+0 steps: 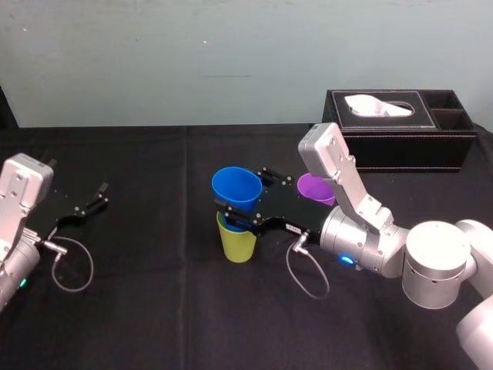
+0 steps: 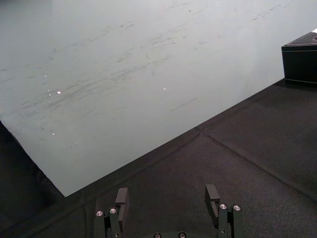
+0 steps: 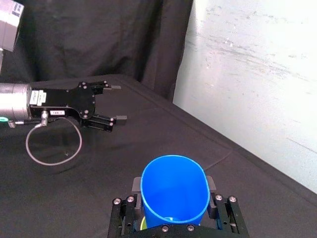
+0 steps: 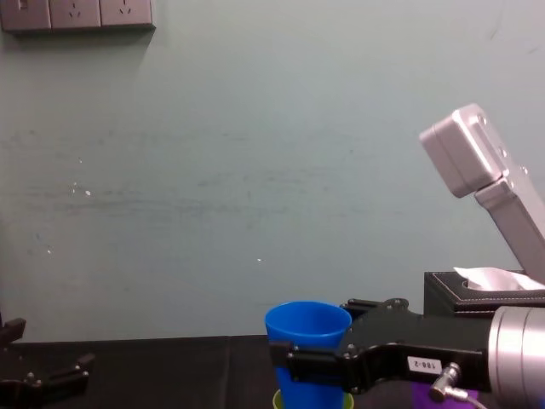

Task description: Stack the three plastic cups sequentially using one hand.

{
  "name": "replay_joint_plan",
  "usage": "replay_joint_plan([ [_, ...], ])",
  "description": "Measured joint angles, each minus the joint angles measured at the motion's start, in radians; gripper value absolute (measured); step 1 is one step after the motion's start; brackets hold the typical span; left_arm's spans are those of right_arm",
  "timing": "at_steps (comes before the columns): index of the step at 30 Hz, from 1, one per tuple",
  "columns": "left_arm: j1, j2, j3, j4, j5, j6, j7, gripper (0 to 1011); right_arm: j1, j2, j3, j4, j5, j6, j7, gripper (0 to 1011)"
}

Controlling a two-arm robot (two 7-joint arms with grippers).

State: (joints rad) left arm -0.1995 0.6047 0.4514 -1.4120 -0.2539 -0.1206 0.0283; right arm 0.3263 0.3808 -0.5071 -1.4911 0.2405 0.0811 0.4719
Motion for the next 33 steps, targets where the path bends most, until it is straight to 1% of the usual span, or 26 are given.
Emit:
replay_joint_plan([
  [7,0.0,0.0,0.0,0.0,0.0,0.0,0.0,1010,-0.001,-0.004,-0.003,0.013,-0.004,-0.002,0.002,723],
  [20,0.0,0.0,0.0,0.0,0.0,0.0,0.0,1010,-0.004,-0.003,-0.003,0.015,-0.003,-0.002,0.008,724],
  [21,0.0,0.0,0.0,0.0,0.0,0.0,0.0,1010,-0.004,-0.003,-0.003,0.015,-0.003,-0.002,0.008,758],
  [24,0.0,0.0,0.0,0.0,0.0,0.0,0.0,1010,-0.004,-0.003,-0.003,0.015,-0.003,-0.002,0.008,802],
  [25,0.0,0.0,0.0,0.0,0.0,0.0,0.0,1010,-0.004,-0.003,-0.002,0.015,-0.003,-0.001,0.008,850],
  [27,0.0,0.0,0.0,0.0,0.0,0.0,0.0,1010,-0.004,-0.003,-0.002,0.015,-0.003,-0.001,0.008,892],
  [28,0.0,0.0,0.0,0.0,0.0,0.0,0.0,1010,-0.004,-0.003,-0.002,0.015,-0.003,-0.001,0.008,940],
  [30,0.0,0.0,0.0,0.0,0.0,0.0,0.0,1010,-0.004,-0.003,-0.002,0.015,-0.002,-0.001,0.008,965],
  [31,0.0,0.0,0.0,0.0,0.0,0.0,0.0,1010,-0.004,-0.003,-0.002,0.014,-0.002,-0.001,0.008,1003],
  [33,0.0,0.0,0.0,0.0,0.0,0.0,0.0,1010,-0.004,-0.003,-0.002,0.014,-0.002,-0.001,0.008,1004],
])
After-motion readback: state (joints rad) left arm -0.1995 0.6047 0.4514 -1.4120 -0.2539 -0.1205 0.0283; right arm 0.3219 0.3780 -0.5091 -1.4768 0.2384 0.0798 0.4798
